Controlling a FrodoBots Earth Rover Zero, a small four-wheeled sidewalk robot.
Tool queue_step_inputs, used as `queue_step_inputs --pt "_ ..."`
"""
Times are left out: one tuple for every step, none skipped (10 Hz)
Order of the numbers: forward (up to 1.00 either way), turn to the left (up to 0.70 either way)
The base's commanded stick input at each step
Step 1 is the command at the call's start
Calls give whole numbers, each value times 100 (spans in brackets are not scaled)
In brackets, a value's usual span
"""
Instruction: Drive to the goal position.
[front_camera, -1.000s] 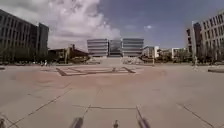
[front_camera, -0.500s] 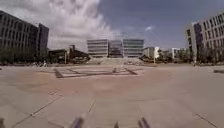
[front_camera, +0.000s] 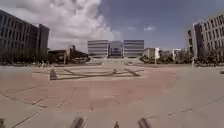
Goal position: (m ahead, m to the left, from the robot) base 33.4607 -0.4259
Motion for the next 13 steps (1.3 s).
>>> queue_step_inputs --pt "100 1" --pt "100 1" --pt "100 1" --pt "100 1" --pt "100 1" --pt "100 1" --pt "100 1" --pt "100 1" --pt "100 1" --pt "100 1" --pt "100 1" --pt "100 1" --pt "100 -1"
